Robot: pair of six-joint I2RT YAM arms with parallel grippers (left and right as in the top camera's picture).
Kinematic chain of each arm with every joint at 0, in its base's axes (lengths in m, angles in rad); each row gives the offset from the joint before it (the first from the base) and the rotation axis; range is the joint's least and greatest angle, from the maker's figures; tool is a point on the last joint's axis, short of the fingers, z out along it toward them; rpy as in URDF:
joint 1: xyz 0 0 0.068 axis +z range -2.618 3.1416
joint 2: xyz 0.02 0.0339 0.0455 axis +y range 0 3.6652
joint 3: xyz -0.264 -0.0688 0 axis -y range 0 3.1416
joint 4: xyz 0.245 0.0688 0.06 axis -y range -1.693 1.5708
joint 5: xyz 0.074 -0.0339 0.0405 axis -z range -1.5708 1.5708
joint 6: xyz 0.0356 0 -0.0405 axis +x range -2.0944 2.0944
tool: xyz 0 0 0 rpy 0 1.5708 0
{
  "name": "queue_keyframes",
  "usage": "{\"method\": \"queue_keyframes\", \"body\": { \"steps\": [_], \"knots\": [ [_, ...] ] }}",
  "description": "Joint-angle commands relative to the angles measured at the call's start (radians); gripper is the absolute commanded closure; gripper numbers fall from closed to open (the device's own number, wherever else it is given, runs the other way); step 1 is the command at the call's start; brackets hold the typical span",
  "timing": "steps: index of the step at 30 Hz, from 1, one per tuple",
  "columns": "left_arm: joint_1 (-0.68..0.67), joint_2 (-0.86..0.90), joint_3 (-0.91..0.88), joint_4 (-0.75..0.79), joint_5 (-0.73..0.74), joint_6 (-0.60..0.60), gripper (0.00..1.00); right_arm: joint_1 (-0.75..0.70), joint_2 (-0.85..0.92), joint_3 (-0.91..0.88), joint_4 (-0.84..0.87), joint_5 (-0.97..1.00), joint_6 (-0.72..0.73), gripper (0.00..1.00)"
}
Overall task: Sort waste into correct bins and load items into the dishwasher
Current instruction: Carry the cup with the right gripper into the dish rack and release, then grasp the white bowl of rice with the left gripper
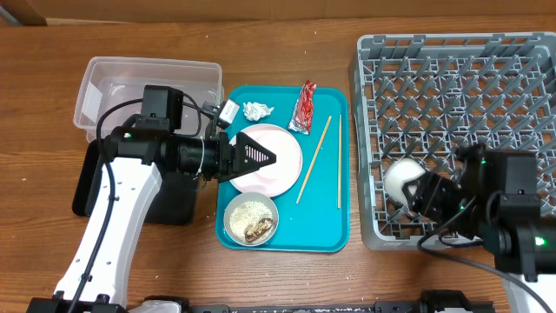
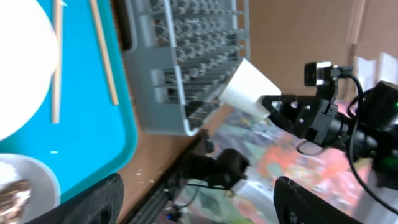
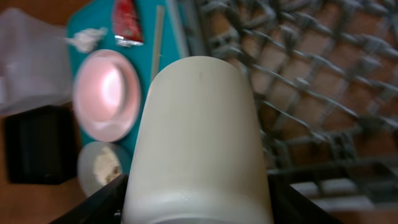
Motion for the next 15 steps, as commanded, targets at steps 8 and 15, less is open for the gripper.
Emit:
{"method": "queue_keyframes", "body": {
  "steps": [8, 15],
  "knots": [
    [-0.007, -0.026, 0.019, -0.043, -0.222, 0.016, 0.25, -0.005, 0.193, 0.016, -0.109, 0.161, 0.088, 0.39],
    [-0.007, -0.096, 0.082, -0.145, -0.438, -0.014, 0.27, 0.087, 0.259, 0.016, -0.14, 0.151, 0.084, 0.28]
  ]
}}
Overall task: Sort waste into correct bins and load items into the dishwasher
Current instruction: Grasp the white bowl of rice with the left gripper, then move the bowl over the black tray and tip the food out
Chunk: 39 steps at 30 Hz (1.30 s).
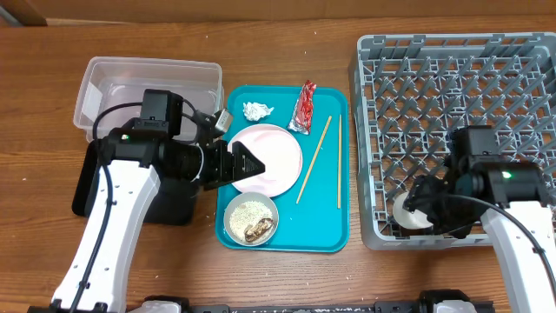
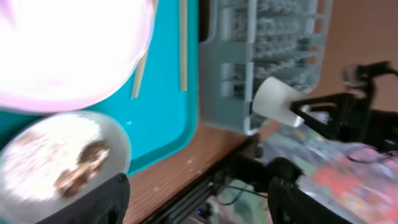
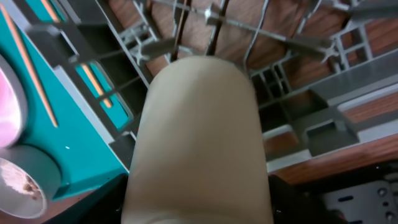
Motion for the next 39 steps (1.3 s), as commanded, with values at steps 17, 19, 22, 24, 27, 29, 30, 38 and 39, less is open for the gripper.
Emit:
{"method": "queue_keyframes", "body": {
  "steps": [17, 19, 22, 24, 27, 29, 30, 38, 39],
  "knots": [
    [-0.133, -0.338, 0.121, -0.296, -0.644, -0.174, 0.28, 0.202, -0.106, 0.066, 0.405, -0.316, -0.108, 0.14],
    [-0.194, -0.338, 0.068, -0.276, -0.657, -0.213, 0.32, 0.253, -0.108, 0.066, 0.459, -0.331, -0.107, 0.15],
    [-0.305, -0.331, -0.038, -0.201, -0.659, -0.269, 0.35, 0.328, -0.093, 0.066, 0.504, -0.325, -0.094, 0.16],
    [-0.379, -0.318, -0.105, -0.134, -0.666, -0.28, 0.36, 0.357, -0.079, 0.066, 0.509, -0.279, -0.061, 0.18],
    [-0.48, -0.274, -0.179, -0.035, -0.724, -0.312, 0.36, 0.369, -0.061, 0.066, 0.508, -0.232, -0.035, 0.18],
    [-0.543, -0.211, -0.198, 0.022, -0.777, -0.332, 0.39, 0.369, -0.053, 0.066, 0.507, -0.232, -0.035, 0.18],
    [-0.563, -0.179, -0.198, 0.048, -0.789, -0.331, 0.41, 0.369, -0.054, 0.066, 0.506, -0.232, -0.035, 0.18],
    [-0.643, 0.11, -0.196, 0.222, -0.841, -0.33, 0.62, 0.369, -0.054, 0.065, 0.492, -0.232, -0.035, 0.18],
    [-0.643, 0.145, -0.196, 0.232, -0.841, -0.33, 0.63, 0.369, -0.054, 0.063, 0.491, -0.232, -0.035, 0.18]
  ]
}}
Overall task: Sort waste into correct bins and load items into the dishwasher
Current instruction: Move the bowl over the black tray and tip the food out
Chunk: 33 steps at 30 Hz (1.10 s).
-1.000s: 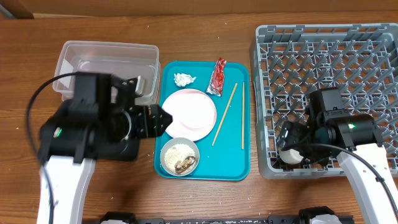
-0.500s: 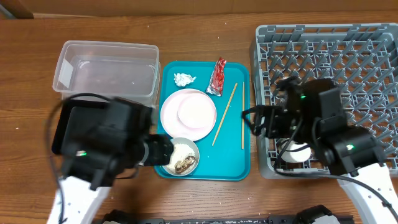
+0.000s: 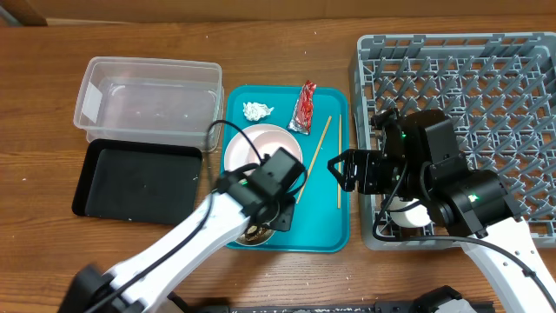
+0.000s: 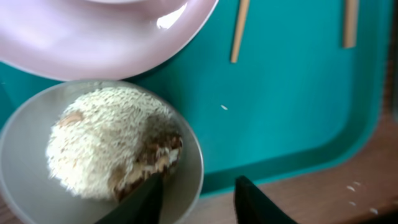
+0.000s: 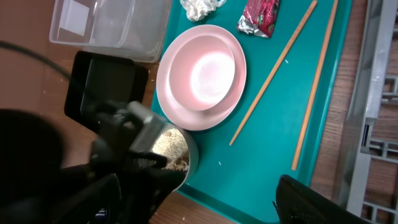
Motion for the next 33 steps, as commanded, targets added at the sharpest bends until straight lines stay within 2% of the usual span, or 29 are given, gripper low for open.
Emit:
{"method": "queue_keyframes", "body": {
  "steps": [1, 7, 9, 12, 18, 22, 26, 29, 33],
  "knots": [
    [-0.008, 0.117, -0.003, 0.026, -0.043, -0.013, 0.63, 0.002, -0.003, 0.014, -0.007, 0.011, 0.005, 0.18],
    [-0.007, 0.21, -0.002, 0.062, -0.043, -0.014, 0.66, 0.002, 0.0, 0.014, -0.013, 0.011, 0.005, 0.18],
    [-0.007, 0.217, -0.002, 0.077, -0.045, -0.013, 0.82, 0.002, 0.0, 0.014, -0.013, 0.011, 0.005, 0.18],
    [-0.007, 0.217, -0.002, 0.087, -0.046, -0.013, 0.96, 0.002, 0.0, 0.014, -0.019, 0.011, 0.005, 0.18],
    [-0.007, 0.216, -0.001, 0.089, -0.047, 0.006, 0.96, 0.002, 0.0, 0.014, -0.022, 0.011, 0.005, 0.18],
    [-0.006, 0.194, 0.031, 0.023, -0.064, -0.027, 0.96, 0.002, 0.0, 0.014, -0.032, 0.013, 0.005, 0.18],
    [0.003, 0.089, 0.08, -0.055, -0.069, -0.042, 0.96, 0.002, -0.001, 0.014, -0.05, 0.056, 0.005, 0.18],
    [0.048, -0.018, 0.088, -0.118, -0.076, -0.058, 0.96, 0.002, -0.001, 0.014, -0.056, 0.072, 0.006, 0.18],
    [0.204, -0.154, 0.088, -0.224, -0.075, -0.074, 0.96, 0.002, -0.001, 0.014, -0.057, 0.095, 0.032, 0.17]
  ]
}}
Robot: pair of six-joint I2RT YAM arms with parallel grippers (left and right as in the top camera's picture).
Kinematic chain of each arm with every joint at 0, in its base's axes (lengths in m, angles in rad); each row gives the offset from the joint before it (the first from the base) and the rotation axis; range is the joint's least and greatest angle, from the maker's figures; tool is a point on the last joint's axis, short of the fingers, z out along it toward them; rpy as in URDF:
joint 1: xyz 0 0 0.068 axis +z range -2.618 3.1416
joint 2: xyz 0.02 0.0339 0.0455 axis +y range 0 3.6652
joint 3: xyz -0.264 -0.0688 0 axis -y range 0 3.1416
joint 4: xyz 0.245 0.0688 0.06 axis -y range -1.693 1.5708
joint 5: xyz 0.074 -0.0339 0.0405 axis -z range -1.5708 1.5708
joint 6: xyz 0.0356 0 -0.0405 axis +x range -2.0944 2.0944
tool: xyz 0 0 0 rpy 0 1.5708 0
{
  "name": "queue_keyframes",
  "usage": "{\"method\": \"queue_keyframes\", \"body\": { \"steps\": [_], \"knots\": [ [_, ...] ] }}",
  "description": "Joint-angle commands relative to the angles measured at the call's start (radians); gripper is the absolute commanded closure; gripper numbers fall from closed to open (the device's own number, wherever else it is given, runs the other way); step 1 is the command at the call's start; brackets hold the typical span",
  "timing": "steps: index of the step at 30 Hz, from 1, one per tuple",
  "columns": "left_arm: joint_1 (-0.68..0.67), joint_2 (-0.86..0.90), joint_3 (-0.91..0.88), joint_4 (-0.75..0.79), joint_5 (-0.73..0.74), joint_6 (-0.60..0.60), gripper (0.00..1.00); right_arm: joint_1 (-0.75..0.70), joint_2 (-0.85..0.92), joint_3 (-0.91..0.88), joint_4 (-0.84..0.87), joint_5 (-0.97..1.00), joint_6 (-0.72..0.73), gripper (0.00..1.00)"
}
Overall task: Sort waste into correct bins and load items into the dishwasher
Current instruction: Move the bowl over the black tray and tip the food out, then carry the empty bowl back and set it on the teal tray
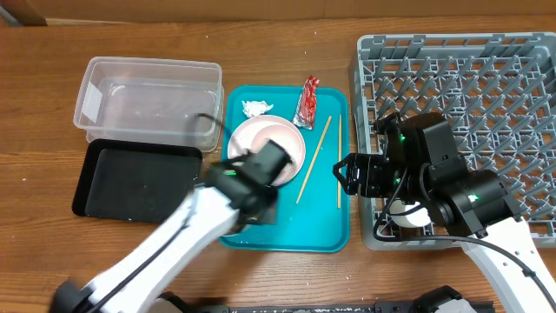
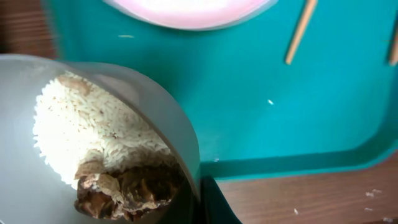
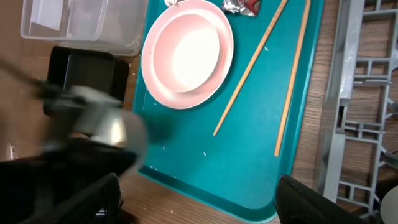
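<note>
A grey bowl (image 2: 118, 137) of rice with brown scraps fills the left wrist view, raised over the near-left corner of the teal tray (image 1: 321, 222). My left gripper (image 2: 194, 202) is shut on its rim, with one dark finger outside the wall. In the overhead view that arm and my left gripper (image 1: 259, 202) are blurred. A pink plate (image 1: 265, 139), two chopsticks (image 1: 314, 159), crumpled paper (image 1: 254, 109) and a red wrapper (image 1: 307, 101) lie on the tray. My right gripper (image 3: 199, 199) hangs open over the tray's right side. A white cup (image 1: 408, 213) sits in the grey rack (image 1: 486, 78).
A clear plastic bin (image 1: 148, 100) stands left of the tray, with a black bin (image 1: 130, 178) in front of it. The rack's front-left wall stands just right of my right gripper. Bare wood lies in front of the tray.
The bowl stood on the tray with my left fingers at its rim; now it is held up off the tray and further left. My right gripper has barely shifted.
My right gripper held the white cup over the rack's front while the left hung open by the pink plate. The cup then stood low in the rack's front-left corner. Later the right was open over the tray and the left was at the bowl, which it now holds.
</note>
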Motion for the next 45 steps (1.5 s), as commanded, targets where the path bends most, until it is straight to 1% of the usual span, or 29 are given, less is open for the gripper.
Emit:
{"method": "queue_keyframes", "body": {
  "steps": [1, 3, 5, 7, 8, 11, 13, 15, 16, 19, 20, 24, 28, 31, 34, 42, 45],
  "knots": [
    [0.17, -0.129, 0.026, -0.07, -0.003, -0.028, 0.96, 0.002, -0.001, 0.014, 0.003, 0.054, 0.041, 0.15],
    [0.276, -0.167, 0.024, -0.081, 0.06, 0.03, 0.96, 0.002, -0.001, 0.014, 0.004, 0.071, 0.049, 0.11],
    [0.405, -0.195, 0.02, -0.077, 0.171, 0.109, 0.96, 0.002, -0.001, 0.014, 0.005, 0.071, 0.049, 0.1],
    [0.552, -0.204, 0.014, -0.069, 0.318, 0.214, 0.96, 0.002, -0.001, 0.014, 0.005, 0.071, 0.049, 0.09],
    [0.644, -0.201, 0.01, -0.063, 0.42, 0.292, 0.96, 0.002, -0.001, 0.014, 0.004, 0.07, 0.049, 0.09],
    [0.845, -0.182, -0.007, -0.04, 0.643, 0.478, 0.96, 0.002, -0.001, 0.014, 0.0, 0.07, 0.049, 0.08],
    [0.986, -0.148, -0.016, -0.037, 0.804, 0.618, 0.96, 0.002, -0.001, 0.014, -0.002, 0.07, 0.049, 0.08],
    [1.094, -0.106, -0.027, -0.038, 0.937, 0.731, 0.96, 0.002, -0.001, 0.014, -0.001, 0.07, 0.049, 0.08],
    [1.171, -0.057, -0.04, -0.037, 1.066, 0.839, 0.96, 0.002, -0.001, 0.014, 0.0, 0.07, 0.049, 0.08],
    [1.256, 0.037, -0.074, -0.034, 1.272, 0.99, 0.96, 0.002, -0.001, 0.014, 0.0, 0.07, 0.049, 0.08],
    [1.282, 0.105, -0.103, -0.034, 1.369, 1.086, 0.96, 0.002, -0.001, 0.014, -0.001, 0.07, 0.049, 0.08],
    [1.306, 0.238, -0.158, -0.034, 1.482, 1.244, 0.96, 0.002, -0.001, 0.014, -0.011, 0.07, 0.049, 0.08],
    [1.33, 0.34, -0.177, -0.038, 1.605, 1.323, 0.96, 0.002, -0.001, 0.014, -0.023, 0.07, 0.049, 0.08],
    [1.352, 0.38, -0.177, -0.043, 1.608, 1.33, 0.96, 0.002, -0.001, 0.014, -0.023, 0.07, 0.049, 0.08],
    [1.373, 0.383, -0.177, -0.056, 1.608, 1.329, 0.96, 0.002, -0.001, 0.014, -0.023, 0.07, 0.049, 0.07],
    [1.45, 0.377, -0.177, -0.143, 1.608, 1.353, 0.96, 0.002, -0.001, 0.014, -0.023, 0.07, 0.049, 0.07],
    [1.464, 0.377, -0.177, -0.184, 1.608, 1.384, 0.96, 0.002, -0.001, 0.014, -0.023, 0.07, 0.049, 0.07]
  ]
}}
